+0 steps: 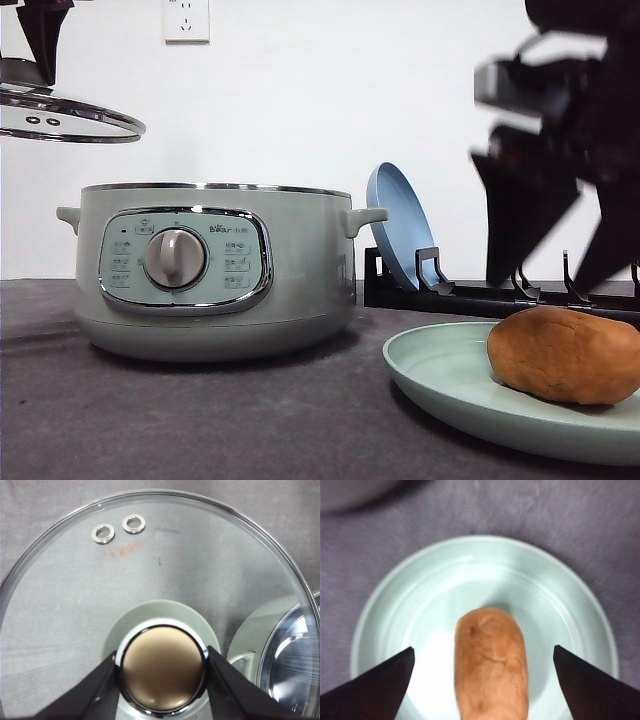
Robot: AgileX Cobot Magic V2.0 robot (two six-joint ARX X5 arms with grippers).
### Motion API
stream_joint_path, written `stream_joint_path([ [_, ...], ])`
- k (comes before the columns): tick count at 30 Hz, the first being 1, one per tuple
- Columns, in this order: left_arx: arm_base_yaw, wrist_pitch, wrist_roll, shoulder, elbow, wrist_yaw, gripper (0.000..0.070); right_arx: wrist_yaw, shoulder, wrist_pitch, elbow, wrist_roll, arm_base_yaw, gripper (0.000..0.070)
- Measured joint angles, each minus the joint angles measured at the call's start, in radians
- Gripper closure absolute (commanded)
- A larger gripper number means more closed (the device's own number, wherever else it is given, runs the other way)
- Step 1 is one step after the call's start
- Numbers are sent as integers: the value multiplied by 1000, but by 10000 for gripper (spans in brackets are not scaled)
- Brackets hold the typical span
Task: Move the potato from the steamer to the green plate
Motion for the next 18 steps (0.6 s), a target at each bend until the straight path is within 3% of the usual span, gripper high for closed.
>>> stream_joint_path([
  [11, 0, 0, 0, 0, 0, 0, 700, -10, -174, -437, 272, -8, 0, 139],
  [18, 0, 0, 0, 0, 0, 0, 700, -33, -370, -560, 351, -11, 0, 139],
])
